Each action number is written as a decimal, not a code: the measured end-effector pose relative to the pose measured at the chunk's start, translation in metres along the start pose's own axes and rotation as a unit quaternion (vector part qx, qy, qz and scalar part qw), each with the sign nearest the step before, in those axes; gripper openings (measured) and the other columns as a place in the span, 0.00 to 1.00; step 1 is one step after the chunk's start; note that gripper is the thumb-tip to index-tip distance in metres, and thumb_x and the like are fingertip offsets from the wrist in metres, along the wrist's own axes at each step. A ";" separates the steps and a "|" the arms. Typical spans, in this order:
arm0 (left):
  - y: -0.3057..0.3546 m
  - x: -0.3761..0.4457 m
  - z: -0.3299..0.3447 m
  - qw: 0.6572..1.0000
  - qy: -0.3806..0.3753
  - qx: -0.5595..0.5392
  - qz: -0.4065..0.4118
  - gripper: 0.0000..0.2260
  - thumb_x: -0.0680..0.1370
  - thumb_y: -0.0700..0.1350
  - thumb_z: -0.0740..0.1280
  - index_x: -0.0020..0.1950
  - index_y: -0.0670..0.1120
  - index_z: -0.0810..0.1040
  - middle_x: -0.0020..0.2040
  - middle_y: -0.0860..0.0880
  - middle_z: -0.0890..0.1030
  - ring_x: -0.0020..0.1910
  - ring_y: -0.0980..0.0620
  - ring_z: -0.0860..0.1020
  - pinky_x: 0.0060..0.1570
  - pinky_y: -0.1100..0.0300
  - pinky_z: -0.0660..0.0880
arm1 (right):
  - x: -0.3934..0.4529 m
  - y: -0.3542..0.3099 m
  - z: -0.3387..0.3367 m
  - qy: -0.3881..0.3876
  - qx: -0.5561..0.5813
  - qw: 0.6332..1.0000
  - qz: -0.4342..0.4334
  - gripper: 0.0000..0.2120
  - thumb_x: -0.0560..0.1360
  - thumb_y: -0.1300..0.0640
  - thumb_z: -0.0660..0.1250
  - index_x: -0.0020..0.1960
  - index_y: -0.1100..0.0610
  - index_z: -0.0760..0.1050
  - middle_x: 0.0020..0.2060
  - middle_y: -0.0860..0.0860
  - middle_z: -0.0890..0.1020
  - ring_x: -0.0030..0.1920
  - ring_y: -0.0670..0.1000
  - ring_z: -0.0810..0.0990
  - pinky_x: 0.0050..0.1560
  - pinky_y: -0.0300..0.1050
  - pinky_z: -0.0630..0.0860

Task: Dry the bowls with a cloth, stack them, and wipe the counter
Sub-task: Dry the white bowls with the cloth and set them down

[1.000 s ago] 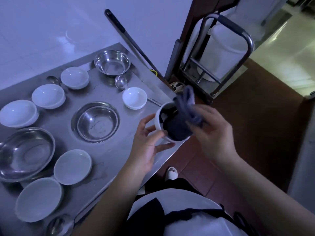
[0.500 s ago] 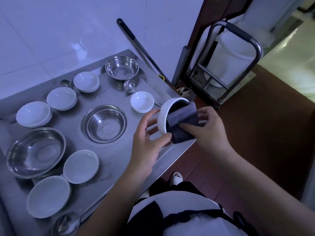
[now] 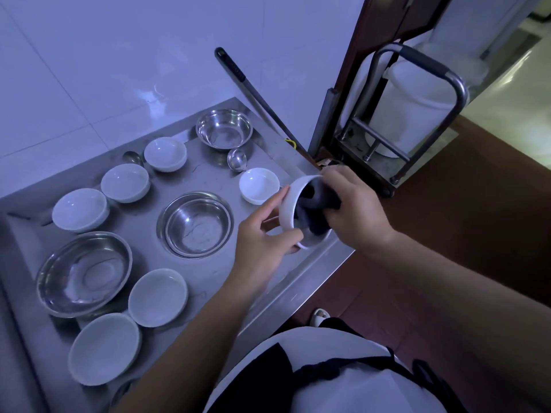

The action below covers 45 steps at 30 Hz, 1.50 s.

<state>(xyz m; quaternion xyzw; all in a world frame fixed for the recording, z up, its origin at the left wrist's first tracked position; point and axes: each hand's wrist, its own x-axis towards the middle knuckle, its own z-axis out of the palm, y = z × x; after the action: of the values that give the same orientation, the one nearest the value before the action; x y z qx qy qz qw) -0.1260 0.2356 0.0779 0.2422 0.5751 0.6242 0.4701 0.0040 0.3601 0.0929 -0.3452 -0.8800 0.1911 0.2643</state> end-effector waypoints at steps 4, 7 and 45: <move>0.031 0.028 -0.027 0.991 -0.118 0.057 -0.038 0.29 0.73 0.29 0.68 0.63 0.60 0.82 0.54 0.42 0.85 0.52 0.44 0.84 0.45 0.41 0.84 | 0.020 0.000 -0.008 -0.028 -0.113 0.969 -0.219 0.20 0.66 0.69 0.65 0.53 0.51 0.68 0.58 0.56 0.80 0.54 0.58 0.78 0.39 0.54 0.79; 0.051 0.046 -0.040 0.978 -0.169 0.114 -0.048 0.28 0.71 0.33 0.69 0.61 0.63 0.82 0.54 0.43 0.84 0.52 0.44 0.84 0.46 0.41 0.84 | 0.027 -0.006 -0.001 -0.002 -0.088 0.980 -0.180 0.17 0.66 0.64 0.64 0.52 0.51 0.70 0.54 0.53 0.81 0.49 0.61 0.80 0.37 0.54 0.79; 0.049 0.004 -0.034 0.970 -0.173 -0.170 0.009 0.29 0.68 0.44 0.77 0.69 0.58 0.78 0.60 0.45 0.82 0.56 0.43 0.83 0.44 0.45 0.82 | 0.042 -0.062 -0.138 -0.183 -0.186 0.861 -0.437 0.16 0.82 0.52 0.64 0.64 0.58 0.81 0.70 0.57 0.75 0.73 0.62 0.70 0.69 0.61 0.69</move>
<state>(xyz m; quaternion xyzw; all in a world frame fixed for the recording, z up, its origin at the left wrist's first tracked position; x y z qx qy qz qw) -0.1718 0.2273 0.1154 0.2685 0.3685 0.6656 0.5909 0.0292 0.3684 0.2471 0.0733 -0.9923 -0.0516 0.0860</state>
